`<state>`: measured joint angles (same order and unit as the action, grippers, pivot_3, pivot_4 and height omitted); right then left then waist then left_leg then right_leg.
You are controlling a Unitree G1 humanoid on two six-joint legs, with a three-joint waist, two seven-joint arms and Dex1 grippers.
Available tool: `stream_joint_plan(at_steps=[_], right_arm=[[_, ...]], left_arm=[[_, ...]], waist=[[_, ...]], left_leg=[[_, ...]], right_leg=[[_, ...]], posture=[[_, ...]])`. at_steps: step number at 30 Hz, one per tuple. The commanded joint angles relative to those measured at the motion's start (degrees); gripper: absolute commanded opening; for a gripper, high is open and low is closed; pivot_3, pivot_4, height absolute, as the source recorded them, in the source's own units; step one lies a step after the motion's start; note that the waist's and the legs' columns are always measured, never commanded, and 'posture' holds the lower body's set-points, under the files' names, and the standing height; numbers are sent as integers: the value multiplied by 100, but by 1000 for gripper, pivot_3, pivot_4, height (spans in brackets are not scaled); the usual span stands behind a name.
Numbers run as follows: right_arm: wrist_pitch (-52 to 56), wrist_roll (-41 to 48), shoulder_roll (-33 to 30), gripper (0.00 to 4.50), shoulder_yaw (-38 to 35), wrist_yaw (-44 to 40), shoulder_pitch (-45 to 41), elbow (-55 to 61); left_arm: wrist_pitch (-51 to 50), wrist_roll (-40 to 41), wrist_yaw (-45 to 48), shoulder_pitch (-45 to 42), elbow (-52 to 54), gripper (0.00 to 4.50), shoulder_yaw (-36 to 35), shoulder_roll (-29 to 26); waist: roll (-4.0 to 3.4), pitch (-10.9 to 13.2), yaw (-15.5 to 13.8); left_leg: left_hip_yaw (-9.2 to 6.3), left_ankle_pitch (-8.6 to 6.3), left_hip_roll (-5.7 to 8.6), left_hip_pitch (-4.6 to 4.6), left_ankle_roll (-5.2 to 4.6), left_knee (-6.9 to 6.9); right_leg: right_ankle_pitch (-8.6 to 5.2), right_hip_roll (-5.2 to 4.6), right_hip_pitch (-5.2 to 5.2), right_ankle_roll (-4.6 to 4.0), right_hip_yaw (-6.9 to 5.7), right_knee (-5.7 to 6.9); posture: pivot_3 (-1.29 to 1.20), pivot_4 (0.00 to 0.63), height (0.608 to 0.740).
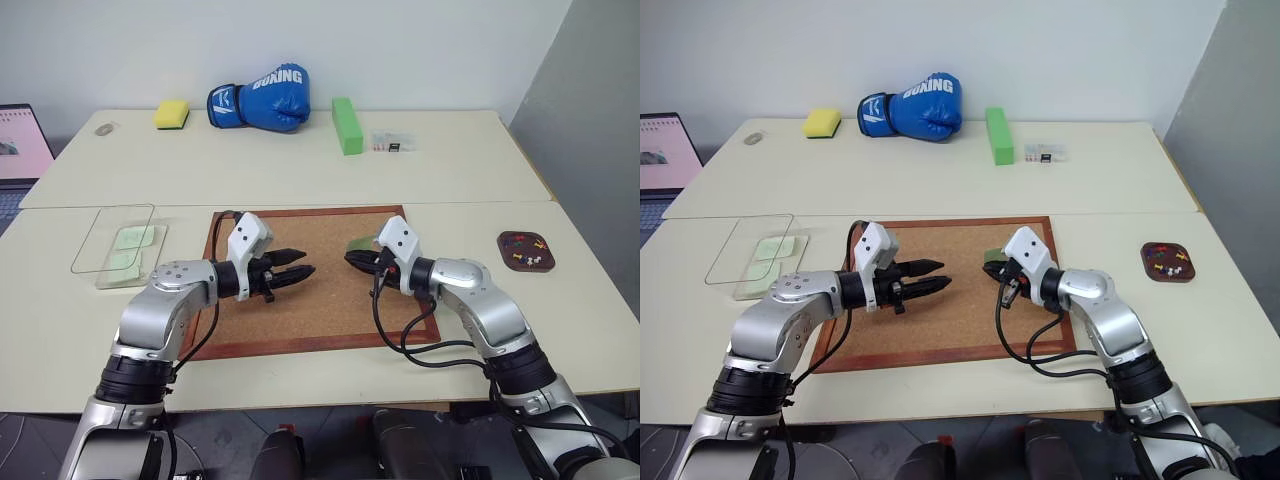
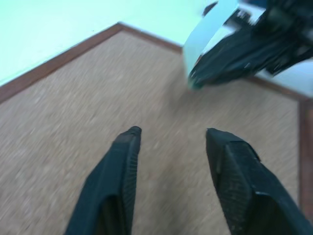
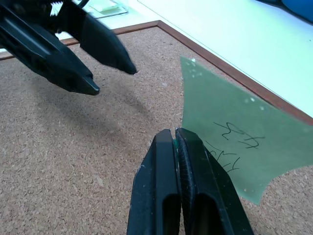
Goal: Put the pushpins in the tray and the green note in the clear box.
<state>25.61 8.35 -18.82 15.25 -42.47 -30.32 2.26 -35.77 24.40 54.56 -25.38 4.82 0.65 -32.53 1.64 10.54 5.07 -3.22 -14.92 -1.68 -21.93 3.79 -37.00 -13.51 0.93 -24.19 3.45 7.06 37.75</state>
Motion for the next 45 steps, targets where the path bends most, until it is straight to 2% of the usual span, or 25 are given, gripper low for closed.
stream_joint_plan(at_steps=[1, 2, 13, 17, 23, 30, 42, 45], right_arm=[[-120, 26, 71, 0, 33, -27, -60, 266], [-112, 23, 89, 0, 49, -24, -56, 286], [19, 15, 263, 0, 209, 1, -58, 614], [126, 32, 348, 0, 293, 19, -66, 792], [189, 30, 369, 0, 298, 34, -68, 878], [194, 34, 373, 0, 275, 25, -88, 886], [170, 27, 410, 0, 264, 19, -119, 861], [177, 26, 403, 0, 259, 21, -112, 888]], left_arm=[[-61, 350, -227, -266, 321, 3186, -183, 291], [-98, 409, -252, -299, 353, 3391, -184, 347], [267, 41, -421, -507, 28, 3391, 350, 655], [337, 46, -505, -687, -159, 3391, 353, 869], [403, -27, -501, -773, -331, 3391, 330, 819], [389, 4, -428, -727, -325, 2392, 310, 713], [426, -50, -398, -725, -390, 115, 337, 670], [469, -105, -376, -692, -428, 4, 361, 654]], waist=[[0, 0, -5], [0, 0, -8], [0, 0, -10], [0, 0, -9], [0, 0, -8], [0, 0, -9], [0, 0, -9], [0, 0, -9]], left_leg=[[0, 0, 0, 0, 0, 0], [0, 0, 1, 0, 0, -1], [-1, 0, 2, 0, 1, -2], [-2, 0, 2, -2, 1, -3], [-4, 0, 2, -1, 1, -1], [-4, 0, 2, -1, 1, -2], [-4, 0, 2, -1, 1, -2], [-4, 0, 2, -2, 1, -2]], right_leg=[[0, 0, 1, 0, 0, 0], [0, 0, 1, 0, 1, 0], [0, 0, 1, 0, 1, 0], [0, 0, 1, 0, 0, -1], [1, 0, 1, 0, -1, 0], [0, 0, 1, 0, -2, -1], [0, 0, 1, 0, -2, -1], [0, 0, 1, 0, -3, -1]], posture=[[0, 150, 740], [0, 150, 740], [0, 150, 740], [0, 150, 740], [0, 150, 740], [0, 150, 740], [0, 150, 740], [0, 150, 740]])
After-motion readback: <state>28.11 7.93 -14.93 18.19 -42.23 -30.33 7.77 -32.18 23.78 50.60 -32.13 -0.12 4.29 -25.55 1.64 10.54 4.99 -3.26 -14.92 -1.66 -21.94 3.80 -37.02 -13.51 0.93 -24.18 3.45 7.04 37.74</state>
